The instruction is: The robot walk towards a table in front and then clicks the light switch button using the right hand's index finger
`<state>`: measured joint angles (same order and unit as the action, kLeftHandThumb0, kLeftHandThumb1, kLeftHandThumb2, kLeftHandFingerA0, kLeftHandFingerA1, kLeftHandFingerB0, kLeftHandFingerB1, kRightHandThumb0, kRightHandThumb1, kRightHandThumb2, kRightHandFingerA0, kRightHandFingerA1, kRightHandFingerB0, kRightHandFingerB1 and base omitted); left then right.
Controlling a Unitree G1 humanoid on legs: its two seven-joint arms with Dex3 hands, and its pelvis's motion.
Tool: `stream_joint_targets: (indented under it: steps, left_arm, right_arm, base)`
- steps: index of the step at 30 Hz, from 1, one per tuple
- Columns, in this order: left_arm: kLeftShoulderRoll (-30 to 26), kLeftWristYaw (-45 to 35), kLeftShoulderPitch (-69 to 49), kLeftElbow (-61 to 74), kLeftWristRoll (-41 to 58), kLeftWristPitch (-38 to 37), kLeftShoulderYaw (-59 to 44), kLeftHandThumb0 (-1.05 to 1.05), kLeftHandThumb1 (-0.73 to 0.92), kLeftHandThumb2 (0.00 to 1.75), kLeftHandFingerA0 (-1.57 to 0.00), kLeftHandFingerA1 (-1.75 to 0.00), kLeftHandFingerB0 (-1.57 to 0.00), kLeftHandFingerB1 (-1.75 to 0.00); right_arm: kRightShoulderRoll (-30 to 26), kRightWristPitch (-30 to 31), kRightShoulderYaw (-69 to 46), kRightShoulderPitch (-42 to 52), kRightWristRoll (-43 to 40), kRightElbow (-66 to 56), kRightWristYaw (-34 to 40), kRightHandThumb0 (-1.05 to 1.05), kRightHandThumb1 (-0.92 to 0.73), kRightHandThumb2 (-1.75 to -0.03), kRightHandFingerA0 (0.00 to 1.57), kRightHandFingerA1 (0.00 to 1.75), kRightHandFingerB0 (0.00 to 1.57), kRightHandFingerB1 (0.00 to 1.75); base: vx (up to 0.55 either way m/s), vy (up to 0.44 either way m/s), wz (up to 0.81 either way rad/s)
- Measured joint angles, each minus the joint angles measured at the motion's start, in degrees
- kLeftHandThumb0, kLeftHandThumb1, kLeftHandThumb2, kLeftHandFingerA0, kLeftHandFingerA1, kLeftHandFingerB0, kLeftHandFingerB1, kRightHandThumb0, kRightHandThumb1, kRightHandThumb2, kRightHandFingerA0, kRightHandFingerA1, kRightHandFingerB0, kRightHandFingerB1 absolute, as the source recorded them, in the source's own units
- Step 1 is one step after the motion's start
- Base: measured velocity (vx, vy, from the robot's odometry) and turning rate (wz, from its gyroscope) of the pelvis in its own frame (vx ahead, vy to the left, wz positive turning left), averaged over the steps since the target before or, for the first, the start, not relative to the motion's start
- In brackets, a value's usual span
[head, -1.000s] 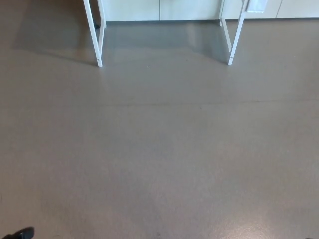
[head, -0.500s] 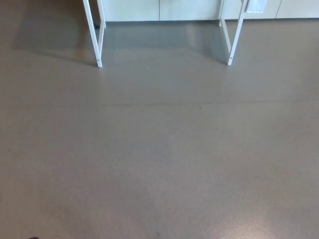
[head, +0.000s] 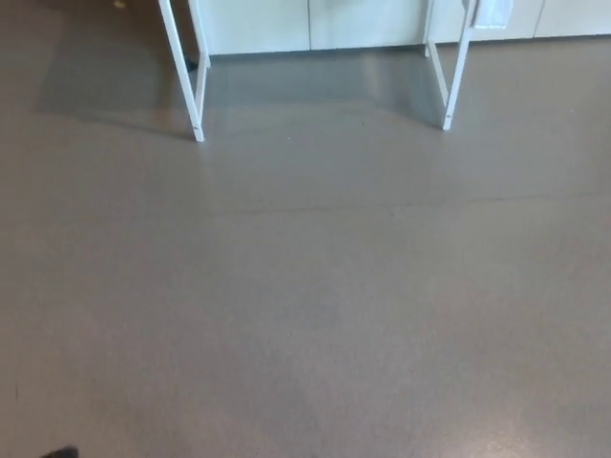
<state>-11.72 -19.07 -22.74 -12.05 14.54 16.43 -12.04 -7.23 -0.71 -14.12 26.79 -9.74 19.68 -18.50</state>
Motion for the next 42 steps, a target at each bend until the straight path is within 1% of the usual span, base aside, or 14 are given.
stream_joint_targets:
  steps: [5, 8, 13, 19, 23, 24, 25, 32, 38, 40, 42]
  left_arm:
    - [0.0, -0.3, -0.7, -0.1, 0.0, 0.3, 0.0, -0.13, 0.83, 0.67, -0.27, -0.44, -0.16, -0.35]
    - [0.2, -0.2, -0.8, -0.3, 0.0, 0.9, 0.1, -0.12, 0.84, 0.67, -0.27, -0.44, -0.16, -0.35]
    - [-1.3, -0.3, -0.2, -0.1, 0.0, 0.9, -0.3, -0.14, 0.85, 0.68, -0.29, -0.45, -0.17, -0.36]
    - [-1.5, -0.3, -0.2, -0.3, 0.0, 0.9, -0.3, -0.16, 0.83, 0.68, -0.28, -0.45, -0.17, -0.36]
    - [-1.7, -0.3, -0.2, -0.5, 0.0, 0.9, -0.2, -0.17, 0.83, 0.68, -0.29, -0.46, -0.18, -0.37]
    - [-1.5, -0.3, -0.1, -0.6, -0.1, 0.9, -0.1, -0.17, 0.83, 0.68, -0.29, -0.46, -0.18, -0.37]
    - [-1.6, -0.3, -0.1, -0.3, -0.1, 0.9, 0.0, -0.13, 0.61, 1.0, -0.21, -0.54, -0.11, -0.49]
    - [-1.1, -0.3, -0.2, 0.4, 0.0, 1.0, 0.4, -0.11, 0.62, 1.0, -0.22, -0.55, -0.12, -0.49]
    - [-1.1, -0.3, -0.4, 0.4, 0.0, 1.1, 0.4, -0.11, 0.62, 1.0, -0.22, -0.55, -0.11, -0.49]
    - [-1.2, -0.3, -0.4, 0.3, 0.0, 1.1, 0.4, -0.11, 0.62, 1.0, -0.22, -0.55, -0.12, -0.49]
    - [-1.3, -0.3, 0.0, 0.5, -0.1, 1.2, 0.3, -0.11, 0.63, 1.01, -0.22, -0.55, -0.12, -0.49]
  right_arm:
    - [0.0, -0.5, 0.1, 0.0, 0.0, 0.1, 0.0, -0.33, -0.48, -0.54, 0.78, 0.51, 0.55, 0.44]
    - [0.2, -0.8, 0.1, -0.1, 0.1, 0.2, 0.1, -0.34, -0.48, -0.54, 0.8, 0.51, 0.55, 0.44]
    - [0.7, -1.2, 1.0, 0.5, 0.4, 0.3, 0.1, -0.34, -0.48, -0.54, 0.8, 0.51, 0.55, 0.44]
    - [0.6, -1.8, 1.1, 0.1, 0.4, 0.6, 0.0, -0.36, -0.48, -0.54, 0.78, 0.5, 0.54, 0.44]
    - [0.4, -2.3, 1.2, -0.2, 0.4, 1.2, 0.0, -0.34, -0.48, -0.54, 0.78, 0.5, 0.55, 0.44]
    - [0.3, -2.3, 1.2, -0.2, 0.4, 1.6, 0.0, -0.34, -0.48, -0.54, 0.78, 0.5, 0.55, 0.44]
    - [0.5, -2.3, 1.5, -0.3, 0.5, 1.9, 0.1, -0.34, -0.49, -0.54, 0.78, 0.49, 0.55, 0.44]
    - [-0.5, -3.1, 1.7, -0.6, 0.5, 1.4, 0.4, -0.36, -0.48, -0.54, 0.79, 0.5, 0.55, 0.44]
    - [-0.7, -3.3, 2.1, 0.1, 0.7, 1.5, 0.6, -0.35, -0.49, -0.54, 0.8, 0.5, 0.55, 0.44]
    - [-0.7, -3.5, 2.2, 0.2, 0.8, 2.0, 0.7, -0.37, -0.49, -0.54, 0.77, 0.49, 0.54, 0.43]
    - [-0.6, -4.0, 2.5, -0.8, 0.7, 2.1, 0.6, -0.35, -0.49, -0.54, 0.77, 0.5, 0.54, 0.44]
  base:
    - [0.02, 0.183, -0.09]
    - [0.13, 0.449, -0.6]
    - [0.17, 0.301, -0.08]
    - [0.27, -0.037, 0.1]
    - [0.28, -0.198, 0.23]
    - [0.46, -0.285, -0.72]
    - [0.52, -0.086, 0.62]
    - [0.37, -0.053, 0.15]
    - [0.35, 0.098, -0.22]
    - [0.49, 0.219, 0.01]
    - [0.41, 0.219, -0.67]
